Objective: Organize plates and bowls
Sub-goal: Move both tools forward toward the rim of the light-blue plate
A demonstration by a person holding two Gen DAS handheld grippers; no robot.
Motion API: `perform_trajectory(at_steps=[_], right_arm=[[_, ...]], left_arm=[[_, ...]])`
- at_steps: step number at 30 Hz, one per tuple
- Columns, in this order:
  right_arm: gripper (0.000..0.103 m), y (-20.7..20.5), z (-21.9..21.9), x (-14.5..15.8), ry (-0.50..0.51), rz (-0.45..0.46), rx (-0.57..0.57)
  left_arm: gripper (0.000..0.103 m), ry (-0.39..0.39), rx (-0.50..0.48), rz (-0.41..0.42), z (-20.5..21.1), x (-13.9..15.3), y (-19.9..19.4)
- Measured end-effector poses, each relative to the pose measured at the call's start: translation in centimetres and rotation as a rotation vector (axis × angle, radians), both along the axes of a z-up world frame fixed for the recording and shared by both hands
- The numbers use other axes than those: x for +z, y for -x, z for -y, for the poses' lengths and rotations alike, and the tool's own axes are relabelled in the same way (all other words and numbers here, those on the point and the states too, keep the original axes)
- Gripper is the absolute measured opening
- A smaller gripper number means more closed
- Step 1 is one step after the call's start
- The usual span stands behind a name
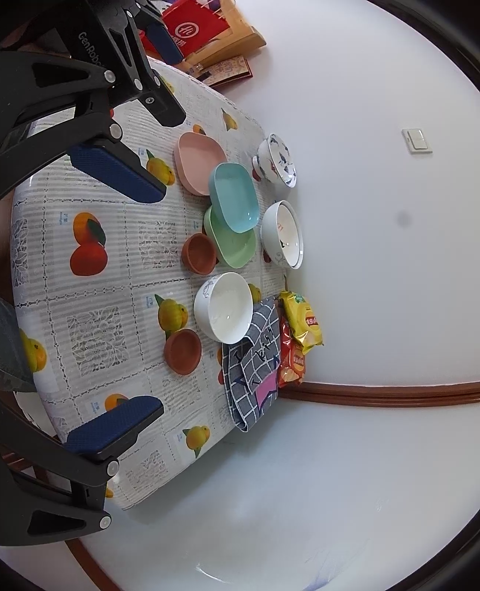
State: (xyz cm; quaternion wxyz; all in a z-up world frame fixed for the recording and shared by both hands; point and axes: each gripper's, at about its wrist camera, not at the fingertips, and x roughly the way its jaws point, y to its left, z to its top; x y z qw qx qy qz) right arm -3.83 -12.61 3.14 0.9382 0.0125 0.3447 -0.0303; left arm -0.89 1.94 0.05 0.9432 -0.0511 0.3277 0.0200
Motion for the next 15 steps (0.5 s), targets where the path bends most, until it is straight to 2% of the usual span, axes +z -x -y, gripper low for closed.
perform_trajectory(at_steps=[8,15], right_arm=[[0.103,-2.1,-0.9,0.3,-0.039,-0.015,0.012],[0.103,-3.9,-2.4,0.8,0.005,-0.008,0.046]], left_arm=[[0.103,-0.014,0.006,-0.023,-1.2,-0.3,-1.8],[0.103,0.003,0.012,-0.041,-2.5,-0.1,-3.9]])
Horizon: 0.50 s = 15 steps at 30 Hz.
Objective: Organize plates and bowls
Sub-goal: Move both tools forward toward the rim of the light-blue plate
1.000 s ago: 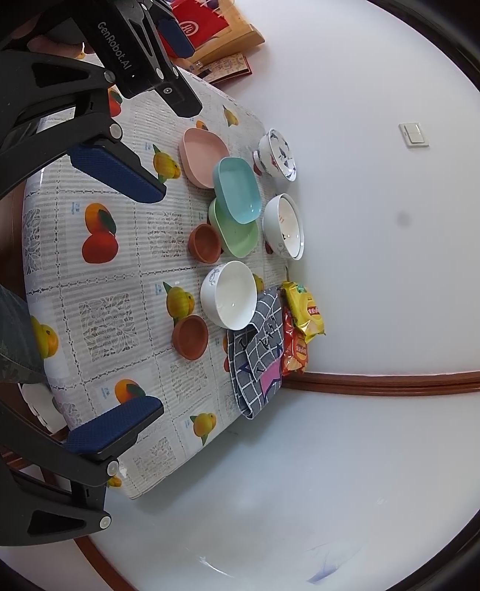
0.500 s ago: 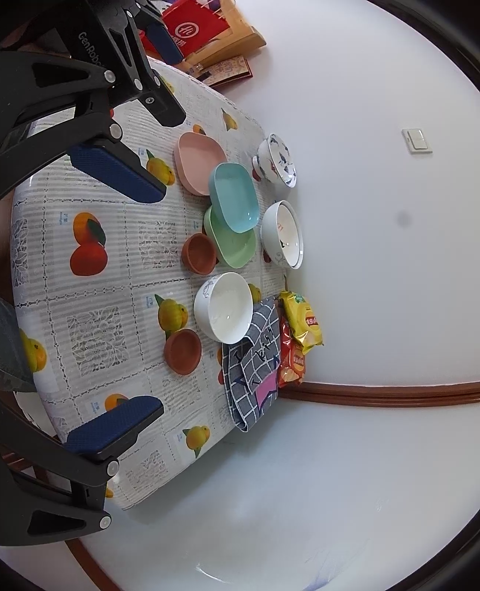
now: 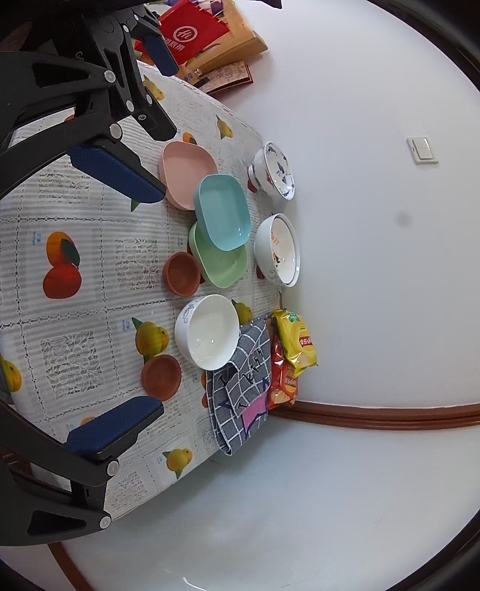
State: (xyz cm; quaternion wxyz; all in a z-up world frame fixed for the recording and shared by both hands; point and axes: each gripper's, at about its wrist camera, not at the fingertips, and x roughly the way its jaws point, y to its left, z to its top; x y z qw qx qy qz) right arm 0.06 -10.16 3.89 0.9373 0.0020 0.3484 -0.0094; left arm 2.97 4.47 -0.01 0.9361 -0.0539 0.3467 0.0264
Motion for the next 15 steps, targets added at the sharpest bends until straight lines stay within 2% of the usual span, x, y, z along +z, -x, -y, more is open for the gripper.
perform_trajectory(at_steps=[4,10,15], right_arm=[[0.103,-1.4,-0.3,0.0,0.007,-0.012,-0.006],[0.103,-4.0,0.3,-0.5,-0.059,-0.042,-0.013],[0.103,-6.2,0.7,-0.9,-0.059,-0.057,-0.014]], left_arm=[[0.103,0.001,0.004,-0.016,-0.7,-0.2,-1.5],[0.103,0.002,0.014,-0.048,-1.7,-0.6,-4.4],[0.103,0.001,0.035,-0.067,-2.3,-1.0,-6.8]])
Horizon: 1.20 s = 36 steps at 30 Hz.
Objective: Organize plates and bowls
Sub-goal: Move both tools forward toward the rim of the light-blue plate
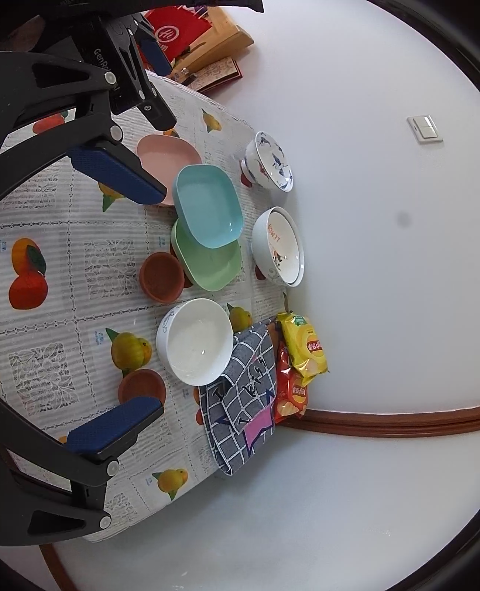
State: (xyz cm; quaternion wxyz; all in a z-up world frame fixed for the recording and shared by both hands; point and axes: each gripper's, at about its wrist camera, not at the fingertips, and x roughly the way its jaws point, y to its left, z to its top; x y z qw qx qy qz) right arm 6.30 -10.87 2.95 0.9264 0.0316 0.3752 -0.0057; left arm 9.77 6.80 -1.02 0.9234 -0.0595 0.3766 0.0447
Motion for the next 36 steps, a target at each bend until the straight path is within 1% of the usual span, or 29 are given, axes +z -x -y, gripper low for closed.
perform_trajectory(at_steps=[4,6,9,12,14,17,22,25,27,32,36], right_arm=[[0.102,-1.7,0.3,-0.3,-0.012,-0.008,0.007],[0.102,-2.6,0.3,-0.5,-0.029,-0.013,0.016],[0.099,-4.2,0.0,-0.8,-0.046,-0.027,0.039],[0.098,-5.9,-0.6,-1.1,-0.035,-0.028,0.060],[0.095,-7.0,-1.1,-1.4,-0.023,-0.026,0.072],[0.091,-8.6,-1.8,-2.1,-0.020,-0.043,0.094],[0.088,-10.6,-2.9,-3.6,-0.022,-0.064,0.123],[0.082,-11.9,-3.8,-4.6,-0.020,-0.076,0.128],[0.081,-12.7,-4.4,-5.4,-0.005,-0.089,0.133],[0.067,-14.4,-5.6,-7.1,0.006,-0.120,0.150],[0.061,-15.8,-6.0,-8.3,0.003,-0.143,0.148]], left_arm=[[0.102,0.009,0.011,-0.014,-0.4,-0.3,-1.8],[0.102,0.001,0.014,-0.020,-0.5,-0.5,-2.7],[0.102,0.002,0.018,-0.034,-0.9,-0.8,-4.0],[0.102,0.002,0.034,-0.044,-1.6,-1.2,-5.3],[0.101,0.004,0.046,-0.054,-2.0,-1.6,-6.3],[0.096,0.005,0.044,-0.064,-2.4,-2.2,-7.6],[0.096,-0.013,0.042,-0.080,-2.9,-3.1,-9.5],[0.096,-0.012,0.036,-0.090,-3.4,-3.6,-10.7],[0.096,-0.012,0.030,-0.096,-3.9,-3.9,-11.5],[0.086,0.037,0.032,-0.115,-5.5,-5.3,-13.6],[0.082,0.033,0.017,-0.135,-5.5,-6.3,-15.2]])
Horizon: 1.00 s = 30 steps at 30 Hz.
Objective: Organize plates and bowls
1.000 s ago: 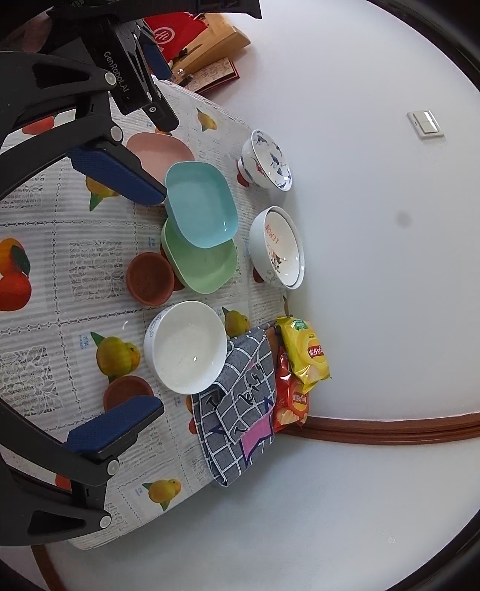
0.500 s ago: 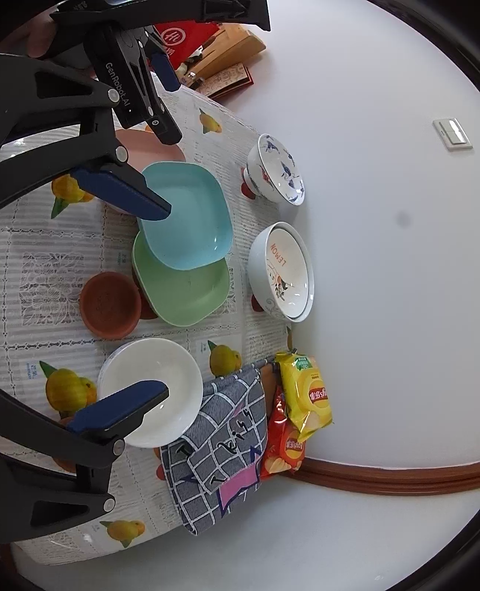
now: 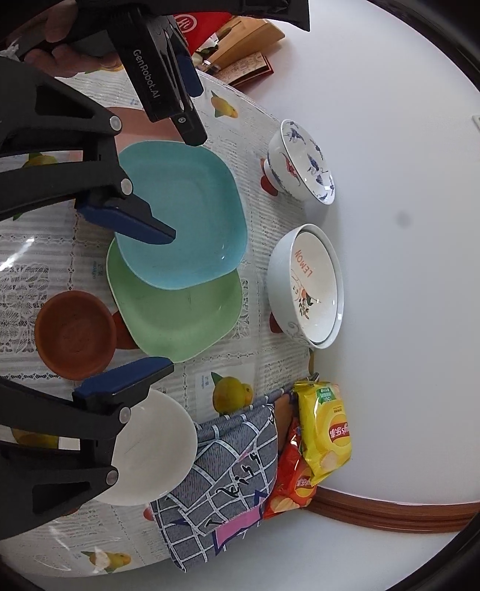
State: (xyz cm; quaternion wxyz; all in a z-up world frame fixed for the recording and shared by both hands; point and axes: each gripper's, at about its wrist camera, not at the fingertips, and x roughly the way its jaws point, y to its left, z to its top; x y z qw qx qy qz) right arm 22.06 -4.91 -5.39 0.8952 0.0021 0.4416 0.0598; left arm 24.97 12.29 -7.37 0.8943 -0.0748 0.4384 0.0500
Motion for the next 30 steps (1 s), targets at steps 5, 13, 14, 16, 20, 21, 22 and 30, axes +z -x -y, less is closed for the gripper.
perform_trajectory(at_steps=[5,13,14,16,20,21,22,30], right_arm=[[0.058,-1.4,-0.4,-1.7,0.012,-0.029,0.005],[0.055,-3.3,-1.4,-3.4,0.017,-0.061,0.027],[0.055,-3.5,-1.4,-3.6,0.015,-0.065,0.028],[0.055,-3.7,-1.4,-3.9,0.009,-0.072,0.028],[0.052,-4.3,-1.9,-4.4,0.021,-0.083,0.047],[0.052,-4.4,-2.0,-4.5,0.024,-0.086,0.051],[0.049,-4.5,-2.1,-4.7,0.029,-0.090,0.051],[0.018,-5.2,-1.9,-5.8,0.028,-0.127,0.045]], left_arm=[[0.079,-0.030,-0.015,-0.015,0.3,-0.9,-1.8],[0.066,-0.033,-0.019,-0.043,0.4,-2.7,-4.1],[0.064,-0.025,-0.016,-0.045,0.3,-2.9,-4.3],[0.061,-0.012,-0.018,-0.050,0.2,-3.3,-4.6],[0.054,-0.009,-0.025,-0.050,0.4,-3.7,-5.0],[0.054,-0.009,-0.026,-0.054,0.5,-3.8,-5.1],[0.052,-0.006,-0.031,-0.055,0.5,-3.8,-5.2],[0.024,0.017,-0.087,-0.063,1.4,-4.0,-5.4]])
